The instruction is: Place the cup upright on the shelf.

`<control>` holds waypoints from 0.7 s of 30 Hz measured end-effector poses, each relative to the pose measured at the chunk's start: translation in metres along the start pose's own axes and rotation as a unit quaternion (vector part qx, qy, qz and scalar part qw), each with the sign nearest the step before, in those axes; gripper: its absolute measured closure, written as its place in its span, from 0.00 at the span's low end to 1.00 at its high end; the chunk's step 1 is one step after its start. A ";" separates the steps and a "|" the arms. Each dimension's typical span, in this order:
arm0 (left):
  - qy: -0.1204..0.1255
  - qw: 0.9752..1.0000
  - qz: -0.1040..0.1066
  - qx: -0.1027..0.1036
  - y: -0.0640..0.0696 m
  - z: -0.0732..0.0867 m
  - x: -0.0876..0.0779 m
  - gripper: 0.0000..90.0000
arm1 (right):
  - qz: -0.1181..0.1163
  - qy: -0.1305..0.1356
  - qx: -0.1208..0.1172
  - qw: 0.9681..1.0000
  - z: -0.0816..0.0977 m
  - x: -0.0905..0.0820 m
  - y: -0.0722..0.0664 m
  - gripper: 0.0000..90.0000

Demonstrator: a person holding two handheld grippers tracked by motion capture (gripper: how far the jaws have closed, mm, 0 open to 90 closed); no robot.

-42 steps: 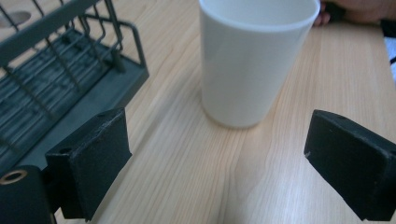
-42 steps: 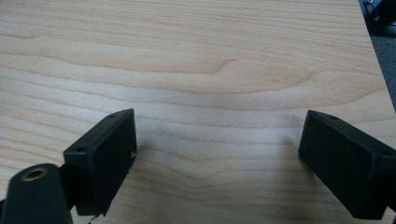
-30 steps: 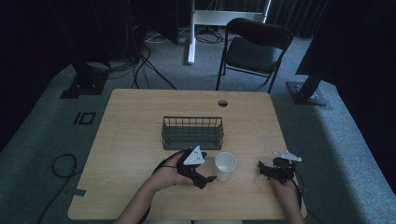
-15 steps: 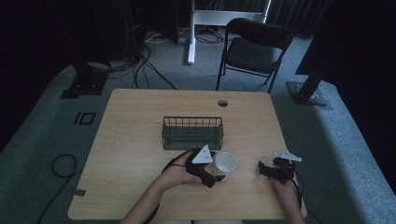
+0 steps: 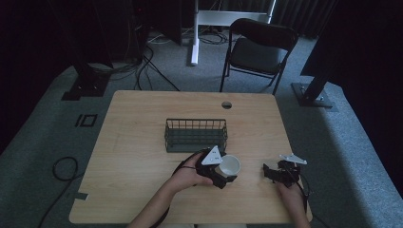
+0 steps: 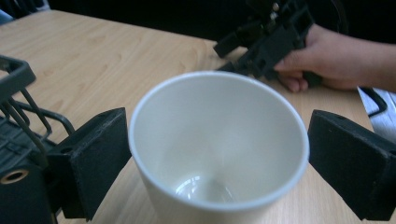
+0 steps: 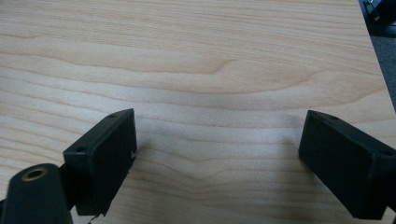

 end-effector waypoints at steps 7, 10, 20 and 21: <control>0.006 1.000 -0.012 -0.005 -0.001 0.001 0.005 0.16 | 0.000 0.000 0.000 1.000 0.000 0.000 0.000 0.12; 0.009 1.000 -0.013 -0.009 -0.002 0.001 0.005 0.21 | 0.000 0.000 0.000 1.000 0.000 0.000 0.000 0.12; -0.005 1.000 0.002 0.010 0.000 -0.004 0.001 0.22 | 0.000 0.000 0.000 1.000 0.000 0.000 0.000 0.12; -0.002 1.000 0.002 0.007 0.000 -0.006 0.000 0.22 | 0.000 0.000 0.000 1.000 0.000 0.000 0.000 0.12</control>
Point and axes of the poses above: each handheld gripper's, and its own axes: x roughly forward along the jaws, z roughly out of its underside, y roughly to its right, the point moved 1 cm from there along x, roughly forward along the jaws, and after that the axes turned 5 degrees about y, right-handed, at the moved point
